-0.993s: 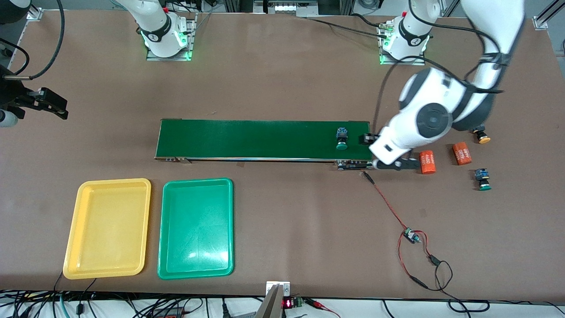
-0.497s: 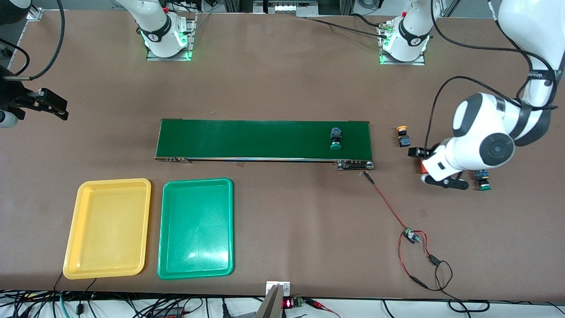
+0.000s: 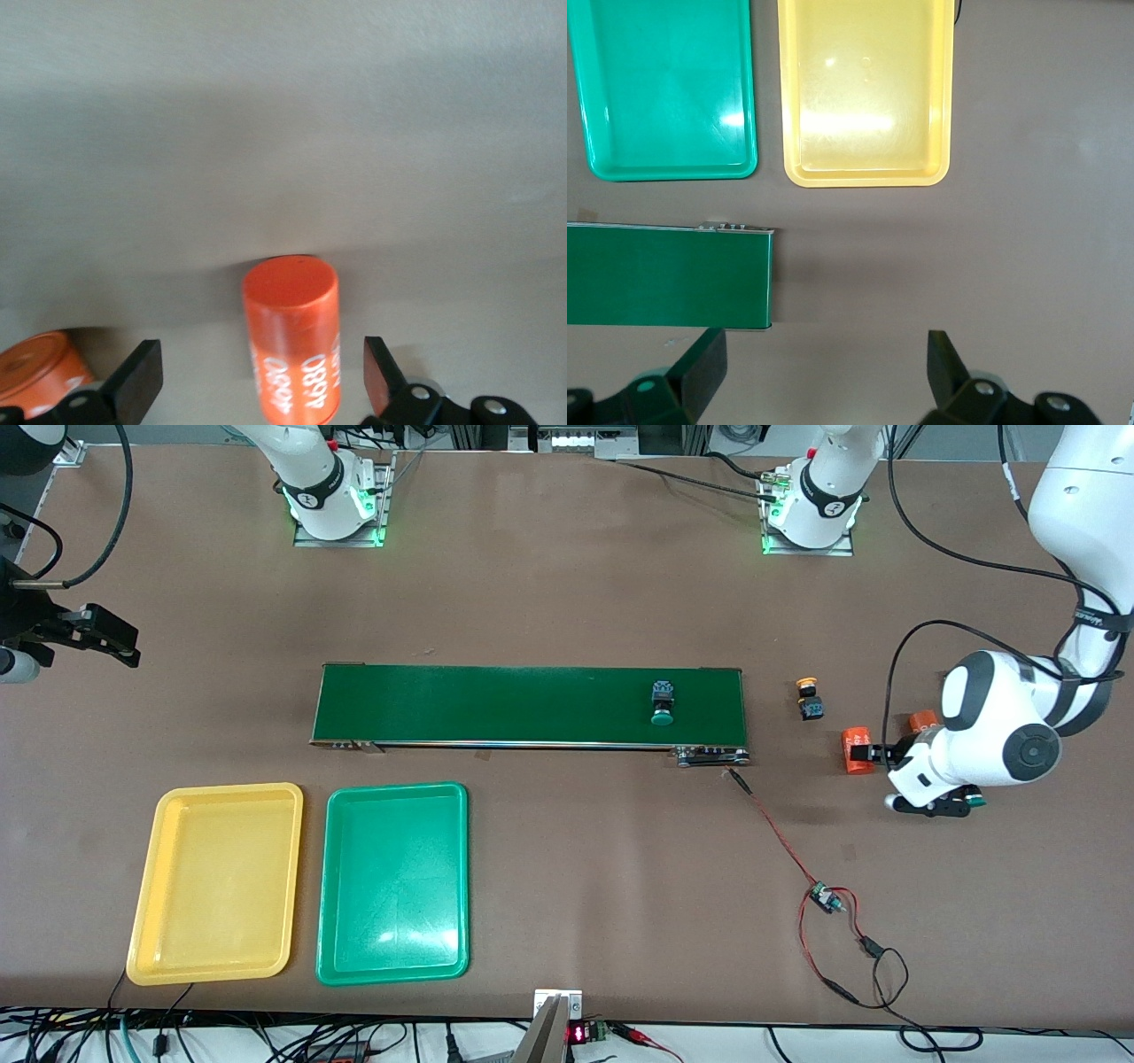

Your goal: Sort buttons by color to trays

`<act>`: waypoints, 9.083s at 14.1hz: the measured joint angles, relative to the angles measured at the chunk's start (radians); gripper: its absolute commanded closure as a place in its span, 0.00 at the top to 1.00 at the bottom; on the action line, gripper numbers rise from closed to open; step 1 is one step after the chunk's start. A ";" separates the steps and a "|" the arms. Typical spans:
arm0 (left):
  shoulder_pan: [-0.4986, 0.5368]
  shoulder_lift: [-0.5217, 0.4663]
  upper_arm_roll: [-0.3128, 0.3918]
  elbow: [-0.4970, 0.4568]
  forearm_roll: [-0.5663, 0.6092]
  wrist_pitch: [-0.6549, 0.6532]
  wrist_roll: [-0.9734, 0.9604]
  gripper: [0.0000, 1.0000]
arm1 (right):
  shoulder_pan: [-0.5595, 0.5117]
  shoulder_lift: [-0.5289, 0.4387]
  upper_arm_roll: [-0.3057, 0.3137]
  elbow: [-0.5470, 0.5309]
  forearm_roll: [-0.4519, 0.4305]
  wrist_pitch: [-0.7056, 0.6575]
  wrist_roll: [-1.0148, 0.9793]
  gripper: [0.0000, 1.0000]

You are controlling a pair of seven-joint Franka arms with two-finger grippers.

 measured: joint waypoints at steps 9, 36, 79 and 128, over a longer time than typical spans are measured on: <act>0.016 0.006 -0.001 -0.077 0.001 0.077 0.027 0.29 | 0.000 0.014 0.000 0.000 0.036 0.014 0.000 1.00; -0.227 -0.012 -0.384 -0.013 0.118 -0.143 0.725 1.00 | -0.038 0.063 0.000 -0.002 0.102 0.020 0.001 1.00; 0.181 0.023 -0.348 -0.242 0.178 -0.069 -0.418 0.63 | 0.653 0.523 0.023 -0.008 0.185 0.383 0.656 1.00; 0.013 0.093 -0.257 0.418 0.094 -0.593 -0.595 1.00 | 0.268 0.717 -0.013 0.231 0.184 0.473 0.251 0.00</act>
